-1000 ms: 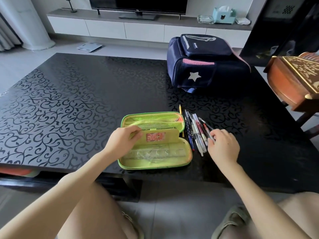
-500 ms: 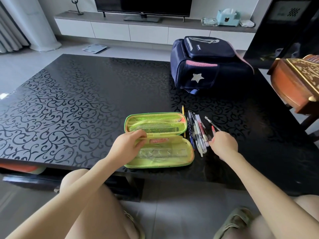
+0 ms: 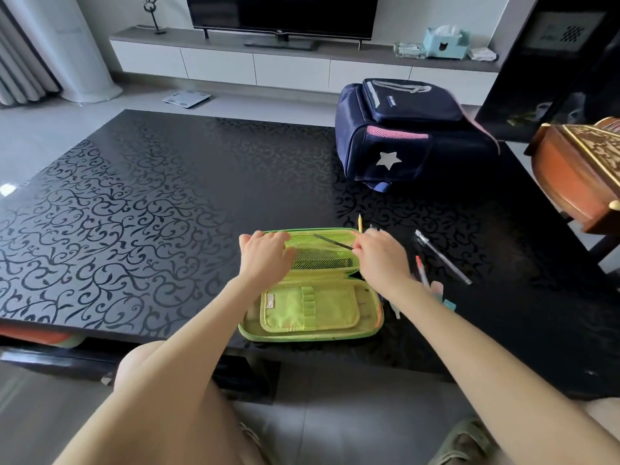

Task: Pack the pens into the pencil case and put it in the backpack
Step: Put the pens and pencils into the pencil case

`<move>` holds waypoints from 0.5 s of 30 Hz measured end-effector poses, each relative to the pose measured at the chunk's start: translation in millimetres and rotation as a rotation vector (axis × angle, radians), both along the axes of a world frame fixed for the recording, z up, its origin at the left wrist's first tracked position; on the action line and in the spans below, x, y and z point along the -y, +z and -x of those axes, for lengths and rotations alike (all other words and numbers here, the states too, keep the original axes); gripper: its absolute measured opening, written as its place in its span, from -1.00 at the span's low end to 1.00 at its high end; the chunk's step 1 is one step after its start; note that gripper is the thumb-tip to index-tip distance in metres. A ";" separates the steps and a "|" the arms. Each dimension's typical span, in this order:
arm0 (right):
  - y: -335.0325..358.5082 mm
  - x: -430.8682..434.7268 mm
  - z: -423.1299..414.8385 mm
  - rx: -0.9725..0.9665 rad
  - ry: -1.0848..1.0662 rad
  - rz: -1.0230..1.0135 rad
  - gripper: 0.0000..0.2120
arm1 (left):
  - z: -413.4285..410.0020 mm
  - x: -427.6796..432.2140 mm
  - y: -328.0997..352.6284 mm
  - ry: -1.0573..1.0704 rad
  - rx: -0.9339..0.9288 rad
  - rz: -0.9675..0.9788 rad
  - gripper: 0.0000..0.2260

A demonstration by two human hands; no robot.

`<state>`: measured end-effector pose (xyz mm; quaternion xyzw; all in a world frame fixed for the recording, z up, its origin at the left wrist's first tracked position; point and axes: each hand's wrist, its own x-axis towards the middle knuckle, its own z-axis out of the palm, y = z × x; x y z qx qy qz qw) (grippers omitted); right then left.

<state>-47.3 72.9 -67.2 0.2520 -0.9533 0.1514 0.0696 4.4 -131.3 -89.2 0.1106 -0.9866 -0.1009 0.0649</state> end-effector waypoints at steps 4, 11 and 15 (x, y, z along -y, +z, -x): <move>-6.2 25.2 21.1 -0.033 -0.015 -0.128 -0.87 | 19.0 -0.8 -2.4 0.024 0.073 0.055 -0.69; 1.5 41.7 54.0 0.203 0.192 -0.145 -0.86 | 19.0 14.0 -7.0 -0.134 -0.125 -0.017 -0.78; 4.0 62.2 55.8 0.323 0.288 -0.133 -0.85 | 10.8 15.4 -20.4 -0.245 -0.407 -0.032 -0.89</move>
